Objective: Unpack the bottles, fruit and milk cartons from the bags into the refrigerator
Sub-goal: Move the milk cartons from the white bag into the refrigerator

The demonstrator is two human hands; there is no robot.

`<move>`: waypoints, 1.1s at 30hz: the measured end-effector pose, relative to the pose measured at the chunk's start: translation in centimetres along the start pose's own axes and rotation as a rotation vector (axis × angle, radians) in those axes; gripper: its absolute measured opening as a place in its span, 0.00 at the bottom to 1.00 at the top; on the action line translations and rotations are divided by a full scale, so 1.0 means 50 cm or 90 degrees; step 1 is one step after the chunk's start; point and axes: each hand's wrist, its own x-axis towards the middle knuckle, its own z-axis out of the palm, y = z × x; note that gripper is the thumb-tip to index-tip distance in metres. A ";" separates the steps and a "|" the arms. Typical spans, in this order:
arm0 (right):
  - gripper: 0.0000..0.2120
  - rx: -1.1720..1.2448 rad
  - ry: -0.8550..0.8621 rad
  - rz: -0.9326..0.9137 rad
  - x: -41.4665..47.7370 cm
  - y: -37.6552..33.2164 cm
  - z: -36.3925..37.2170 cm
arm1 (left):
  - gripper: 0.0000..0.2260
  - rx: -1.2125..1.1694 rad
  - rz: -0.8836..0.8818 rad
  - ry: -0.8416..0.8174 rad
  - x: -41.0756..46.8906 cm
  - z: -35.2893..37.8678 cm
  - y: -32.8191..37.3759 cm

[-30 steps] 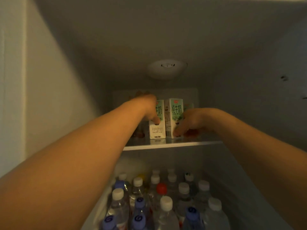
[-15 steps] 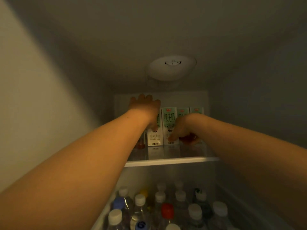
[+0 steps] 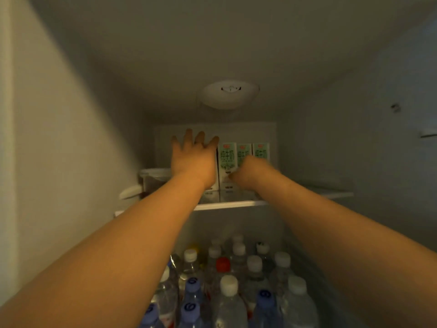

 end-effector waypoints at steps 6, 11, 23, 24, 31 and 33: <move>0.22 -0.079 0.187 -0.018 -0.119 0.035 0.002 | 0.29 -0.172 -0.011 0.043 -0.094 -0.036 0.012; 0.29 -0.116 0.212 -0.022 -0.209 0.076 0.036 | 0.27 -0.291 -0.004 0.047 -0.177 -0.045 0.011; 0.34 -0.070 0.005 -0.076 -0.398 0.145 0.035 | 0.34 -0.147 -0.022 -0.138 -0.400 -0.098 0.029; 0.34 -0.064 -0.002 -0.077 -0.416 0.149 0.031 | 0.35 -0.133 -0.029 -0.156 -0.421 -0.111 0.035; 0.33 0.011 0.004 -0.148 -0.556 0.162 0.008 | 0.33 -0.119 -0.117 -0.175 -0.590 -0.209 0.085; 0.33 0.031 -0.008 -0.168 -0.610 0.163 0.009 | 0.32 -0.130 -0.140 -0.170 -0.641 -0.240 0.094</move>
